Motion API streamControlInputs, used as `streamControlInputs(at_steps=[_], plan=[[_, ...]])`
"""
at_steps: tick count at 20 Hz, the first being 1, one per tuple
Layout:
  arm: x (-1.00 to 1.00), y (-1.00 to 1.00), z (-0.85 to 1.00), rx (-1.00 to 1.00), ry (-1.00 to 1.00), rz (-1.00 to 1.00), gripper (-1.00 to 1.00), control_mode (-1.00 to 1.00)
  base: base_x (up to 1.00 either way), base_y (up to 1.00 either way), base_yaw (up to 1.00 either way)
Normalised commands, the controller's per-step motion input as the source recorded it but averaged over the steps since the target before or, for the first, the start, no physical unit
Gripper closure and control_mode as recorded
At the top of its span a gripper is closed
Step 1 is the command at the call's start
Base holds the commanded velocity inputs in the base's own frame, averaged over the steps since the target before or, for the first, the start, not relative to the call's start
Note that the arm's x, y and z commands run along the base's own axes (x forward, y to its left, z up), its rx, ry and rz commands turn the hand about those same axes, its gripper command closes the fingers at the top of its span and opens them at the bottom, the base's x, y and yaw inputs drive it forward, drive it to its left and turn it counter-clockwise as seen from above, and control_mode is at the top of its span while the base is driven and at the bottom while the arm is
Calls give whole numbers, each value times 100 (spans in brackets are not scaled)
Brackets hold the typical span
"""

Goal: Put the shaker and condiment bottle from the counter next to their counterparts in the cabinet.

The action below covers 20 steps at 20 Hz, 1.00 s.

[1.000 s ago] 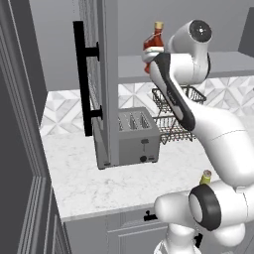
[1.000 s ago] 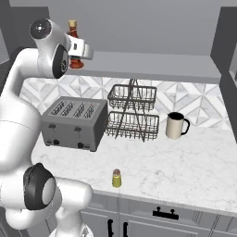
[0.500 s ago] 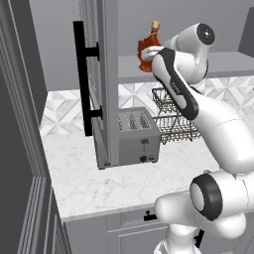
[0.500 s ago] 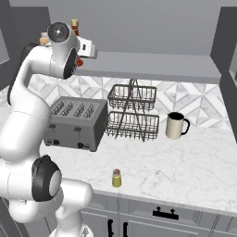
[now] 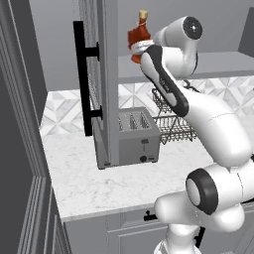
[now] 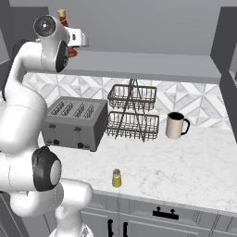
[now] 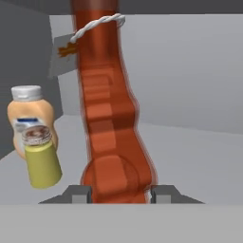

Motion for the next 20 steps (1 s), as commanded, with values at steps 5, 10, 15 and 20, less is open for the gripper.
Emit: streamControlInputs(at_steps=[5, 10, 15, 20], plan=[[25, 19, 0, 0, 0, 17, 100, -100, 0, 0, 0], [31, 0, 0, -1, 0, 12, 100, -100, 0, 0, 0], [11, 0, 0, -2, 0, 5, 100, -100, 0, 0, 0], [0, 0, 0, -4, 0, 1, 100, -100, 0, 0, 0]])
